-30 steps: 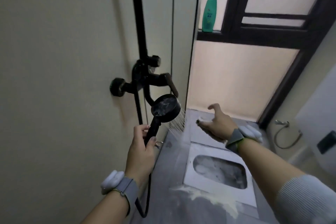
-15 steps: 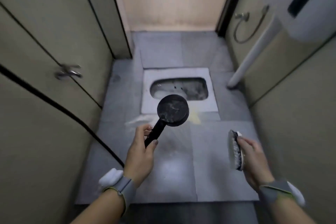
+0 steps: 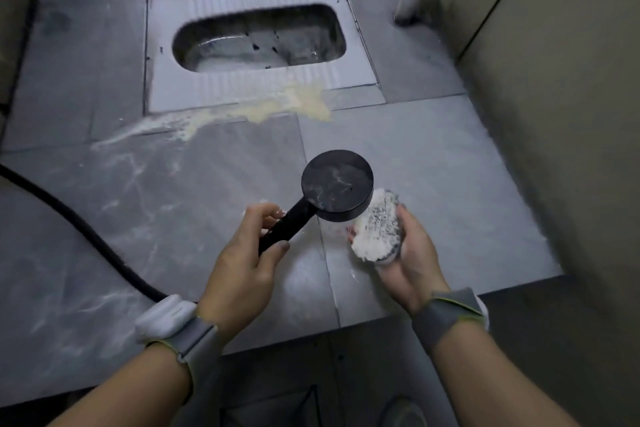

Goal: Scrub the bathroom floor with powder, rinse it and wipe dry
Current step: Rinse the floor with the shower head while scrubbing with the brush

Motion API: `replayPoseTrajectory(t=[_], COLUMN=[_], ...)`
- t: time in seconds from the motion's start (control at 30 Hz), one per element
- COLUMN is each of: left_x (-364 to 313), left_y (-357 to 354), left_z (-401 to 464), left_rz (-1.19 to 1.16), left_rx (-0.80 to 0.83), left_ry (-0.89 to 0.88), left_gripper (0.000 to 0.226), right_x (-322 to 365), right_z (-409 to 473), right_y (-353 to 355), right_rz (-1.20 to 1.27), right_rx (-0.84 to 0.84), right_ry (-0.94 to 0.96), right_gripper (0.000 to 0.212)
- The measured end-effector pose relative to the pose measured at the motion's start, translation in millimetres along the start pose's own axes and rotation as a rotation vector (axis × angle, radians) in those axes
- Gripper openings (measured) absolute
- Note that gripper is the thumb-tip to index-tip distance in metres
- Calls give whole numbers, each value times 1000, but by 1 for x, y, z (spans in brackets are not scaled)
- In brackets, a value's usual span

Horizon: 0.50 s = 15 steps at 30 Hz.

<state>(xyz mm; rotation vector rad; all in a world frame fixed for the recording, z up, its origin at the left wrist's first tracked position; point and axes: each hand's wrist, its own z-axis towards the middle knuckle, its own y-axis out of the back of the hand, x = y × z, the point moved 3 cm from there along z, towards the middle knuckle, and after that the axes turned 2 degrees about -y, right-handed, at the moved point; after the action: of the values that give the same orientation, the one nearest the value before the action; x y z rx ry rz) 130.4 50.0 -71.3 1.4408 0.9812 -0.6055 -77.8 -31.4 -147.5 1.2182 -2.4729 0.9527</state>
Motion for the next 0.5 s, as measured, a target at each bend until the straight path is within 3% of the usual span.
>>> replayPoseTrajectory(t=[0.13,0.33,0.5], left_x=[11,19,26], left_y=[-11,-8,-5], left_z=[9,13,3], left_rz=[2,30,29], left_rx=[-18,-51,-60], left_ry=[-25,-73,-47], left_gripper=[37,36,37], right_x=[-18,-13,-23], right_z=[18,51,53], right_y=[-14,-32,-39], right_rz=[-48,-224,-190], right_rx=[122,115,154], right_ry=[-45,92,13], right_gripper=[39,44,40])
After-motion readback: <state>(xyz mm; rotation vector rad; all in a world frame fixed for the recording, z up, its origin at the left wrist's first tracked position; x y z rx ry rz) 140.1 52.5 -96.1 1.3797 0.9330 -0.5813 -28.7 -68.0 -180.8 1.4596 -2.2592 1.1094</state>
